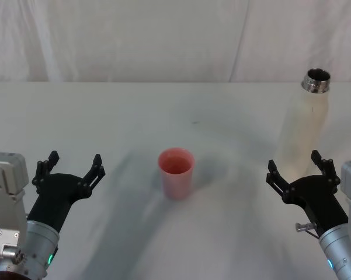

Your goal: Grasp the thermos with one hand and pour water into the cup lid.

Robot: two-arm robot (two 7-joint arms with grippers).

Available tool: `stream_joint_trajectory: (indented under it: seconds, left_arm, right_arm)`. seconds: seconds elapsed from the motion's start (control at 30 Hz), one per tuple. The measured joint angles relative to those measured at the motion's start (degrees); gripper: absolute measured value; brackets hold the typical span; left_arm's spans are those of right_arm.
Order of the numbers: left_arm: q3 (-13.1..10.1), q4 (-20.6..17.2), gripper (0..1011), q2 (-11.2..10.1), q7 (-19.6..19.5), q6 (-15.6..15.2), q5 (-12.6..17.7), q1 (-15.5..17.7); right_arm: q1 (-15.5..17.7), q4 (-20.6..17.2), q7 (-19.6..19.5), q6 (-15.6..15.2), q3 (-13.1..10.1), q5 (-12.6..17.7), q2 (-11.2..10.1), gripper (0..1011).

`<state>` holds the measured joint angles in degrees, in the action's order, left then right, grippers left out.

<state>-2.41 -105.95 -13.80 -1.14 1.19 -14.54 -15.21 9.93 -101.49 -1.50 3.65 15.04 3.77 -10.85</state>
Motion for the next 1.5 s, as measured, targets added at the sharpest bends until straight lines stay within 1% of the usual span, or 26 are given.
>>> stream_joint_trajectory:
  seconds: [1.5]
  left_arm:
    - [0.0, 0.0, 1001, 0.0, 0.0, 0.0, 0.0, 0.0]
  right_arm:
    - [0.0, 0.0, 0.0, 0.0, 0.0, 0.0, 0.0, 1003]
